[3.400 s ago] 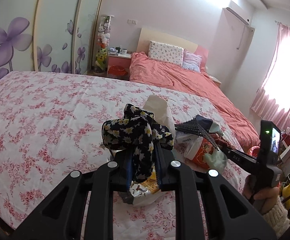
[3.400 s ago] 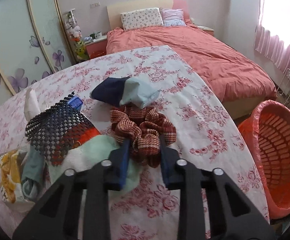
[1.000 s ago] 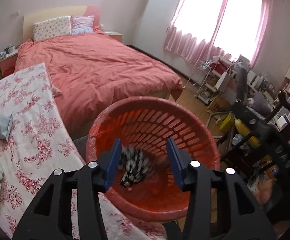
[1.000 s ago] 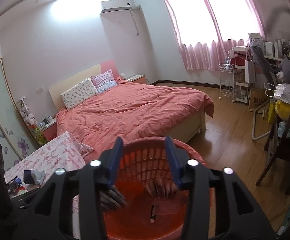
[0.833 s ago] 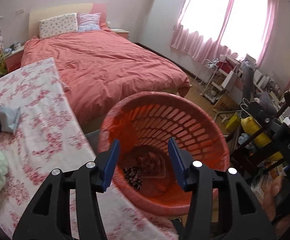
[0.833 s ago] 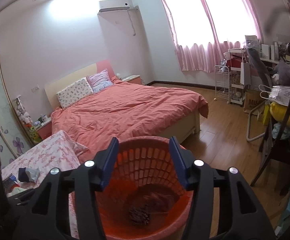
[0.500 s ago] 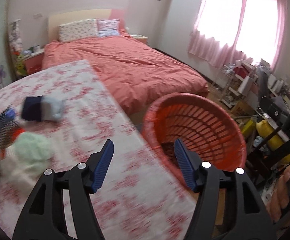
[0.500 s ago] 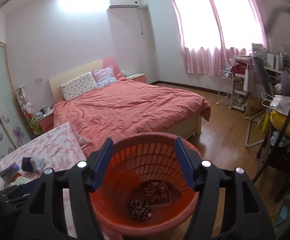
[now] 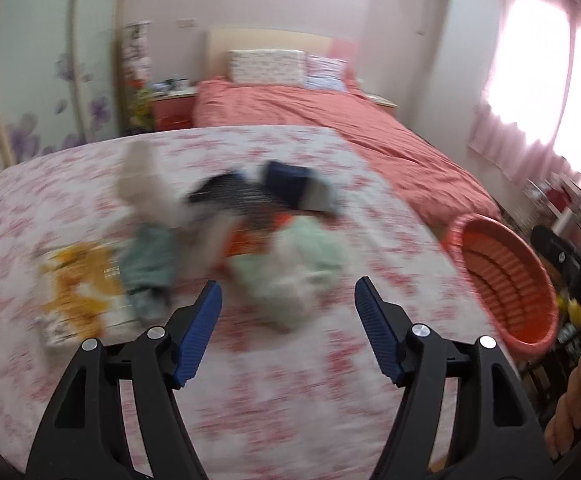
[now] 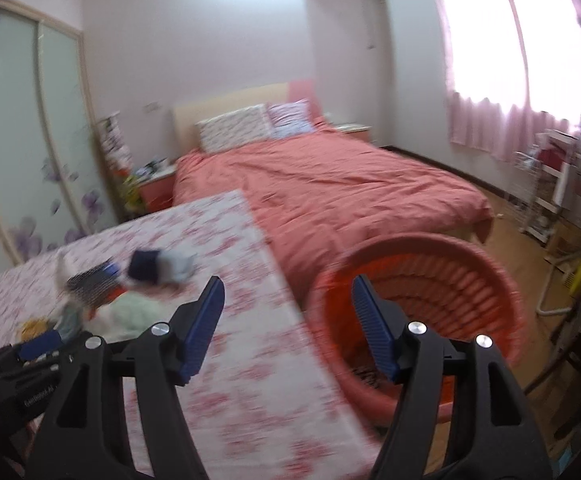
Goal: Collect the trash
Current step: 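Move both tools back toward the bed, then grasp the snack wrapper with the left tool while the right tool grasps the mint sock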
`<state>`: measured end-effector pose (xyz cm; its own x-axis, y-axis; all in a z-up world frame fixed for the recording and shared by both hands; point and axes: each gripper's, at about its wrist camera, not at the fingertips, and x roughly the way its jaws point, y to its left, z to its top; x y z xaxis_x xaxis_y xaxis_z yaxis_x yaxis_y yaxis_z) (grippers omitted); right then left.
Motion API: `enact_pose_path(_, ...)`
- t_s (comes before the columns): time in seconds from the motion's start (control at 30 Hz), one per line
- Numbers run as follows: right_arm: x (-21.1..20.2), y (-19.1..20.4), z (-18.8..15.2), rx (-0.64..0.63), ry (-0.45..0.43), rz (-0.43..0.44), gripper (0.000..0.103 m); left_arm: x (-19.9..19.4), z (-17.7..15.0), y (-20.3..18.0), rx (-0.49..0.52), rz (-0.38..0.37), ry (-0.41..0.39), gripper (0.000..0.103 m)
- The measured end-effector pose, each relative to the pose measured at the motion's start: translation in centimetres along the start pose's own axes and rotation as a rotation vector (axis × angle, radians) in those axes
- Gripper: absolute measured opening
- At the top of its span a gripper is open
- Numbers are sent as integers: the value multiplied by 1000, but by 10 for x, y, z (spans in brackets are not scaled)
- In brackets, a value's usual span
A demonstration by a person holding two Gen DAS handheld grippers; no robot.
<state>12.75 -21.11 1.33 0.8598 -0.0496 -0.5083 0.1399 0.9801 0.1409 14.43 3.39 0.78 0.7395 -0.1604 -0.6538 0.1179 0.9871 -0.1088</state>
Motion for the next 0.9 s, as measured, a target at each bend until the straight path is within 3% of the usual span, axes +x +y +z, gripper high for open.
enact_pose_path(0.17, 19, 61, -12, -62, 62, 83, 65, -11, -7, 57, -98, 99, -14, 71)
enact_pose_path(0.4, 44, 129, -29, -123, 144, 152, 65, -27, -12, 105, -183, 169, -41, 71)
enact_pose_path(0.7, 81, 175, -41, -145, 256, 119, 65, -31, -20, 137, -242, 166, -31, 72)
enact_pose_path(0.8, 89, 173, -47, -152, 301, 99, 52, -29, -22, 139, -244, 161, -22, 72)
enact_pose_path(0.9, 92, 159, -52, -145, 326, 80, 28, -25, -23, 138, -244, 160, -15, 77)
